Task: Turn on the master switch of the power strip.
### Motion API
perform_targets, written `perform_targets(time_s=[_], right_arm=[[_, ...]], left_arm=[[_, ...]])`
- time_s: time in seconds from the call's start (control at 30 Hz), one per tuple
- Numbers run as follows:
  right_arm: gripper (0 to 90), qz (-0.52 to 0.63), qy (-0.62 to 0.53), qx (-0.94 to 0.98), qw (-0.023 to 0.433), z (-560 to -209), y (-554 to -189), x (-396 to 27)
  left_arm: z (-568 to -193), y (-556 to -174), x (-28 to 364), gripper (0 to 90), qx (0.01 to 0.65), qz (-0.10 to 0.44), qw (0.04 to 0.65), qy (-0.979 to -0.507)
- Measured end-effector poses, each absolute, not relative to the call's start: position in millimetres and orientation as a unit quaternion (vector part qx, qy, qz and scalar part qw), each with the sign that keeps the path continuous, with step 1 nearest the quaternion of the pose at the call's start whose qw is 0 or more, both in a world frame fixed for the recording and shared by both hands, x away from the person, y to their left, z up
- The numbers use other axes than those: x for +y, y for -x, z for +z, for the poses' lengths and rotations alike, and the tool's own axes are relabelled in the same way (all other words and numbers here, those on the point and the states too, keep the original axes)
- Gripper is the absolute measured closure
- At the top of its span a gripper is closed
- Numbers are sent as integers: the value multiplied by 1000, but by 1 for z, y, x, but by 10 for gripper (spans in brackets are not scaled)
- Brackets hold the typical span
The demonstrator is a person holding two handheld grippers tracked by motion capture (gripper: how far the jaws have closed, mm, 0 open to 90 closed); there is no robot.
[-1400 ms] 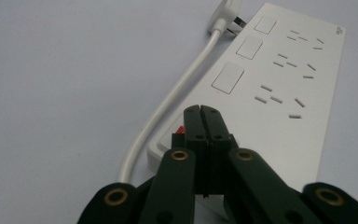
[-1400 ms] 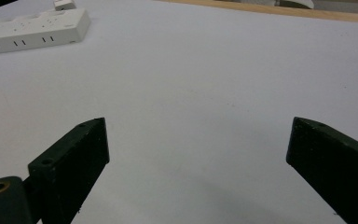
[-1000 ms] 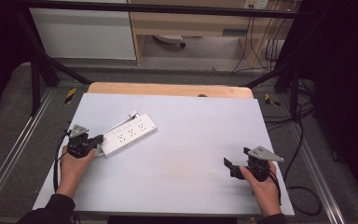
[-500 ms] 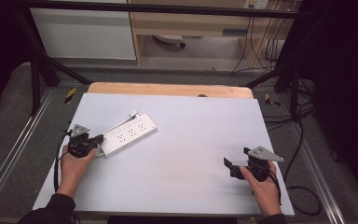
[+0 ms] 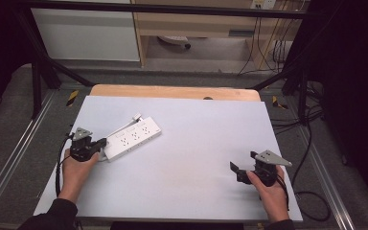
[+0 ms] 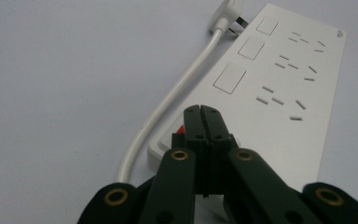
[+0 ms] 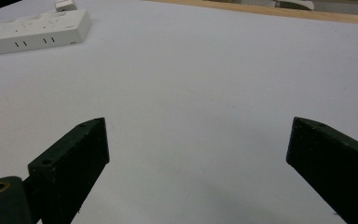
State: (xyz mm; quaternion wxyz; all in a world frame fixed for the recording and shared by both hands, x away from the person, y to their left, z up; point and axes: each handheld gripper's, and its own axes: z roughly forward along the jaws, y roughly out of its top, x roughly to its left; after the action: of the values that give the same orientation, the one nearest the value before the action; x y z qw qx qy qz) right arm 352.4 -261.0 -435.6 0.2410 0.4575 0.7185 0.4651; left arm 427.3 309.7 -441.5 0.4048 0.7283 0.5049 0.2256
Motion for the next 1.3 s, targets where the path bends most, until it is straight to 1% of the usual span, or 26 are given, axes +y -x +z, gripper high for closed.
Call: perform_targets(time_s=[0.4, 1.3], right_arm=[[61, 465, -458, 718, 241, -436, -352, -261], [60, 465, -457, 718, 242, -436, -353, -261]], left_arm=[[-442, -427, 310, 900, 501, 235, 402, -730], [-442, -426, 312, 900, 506, 229, 411, -723]])
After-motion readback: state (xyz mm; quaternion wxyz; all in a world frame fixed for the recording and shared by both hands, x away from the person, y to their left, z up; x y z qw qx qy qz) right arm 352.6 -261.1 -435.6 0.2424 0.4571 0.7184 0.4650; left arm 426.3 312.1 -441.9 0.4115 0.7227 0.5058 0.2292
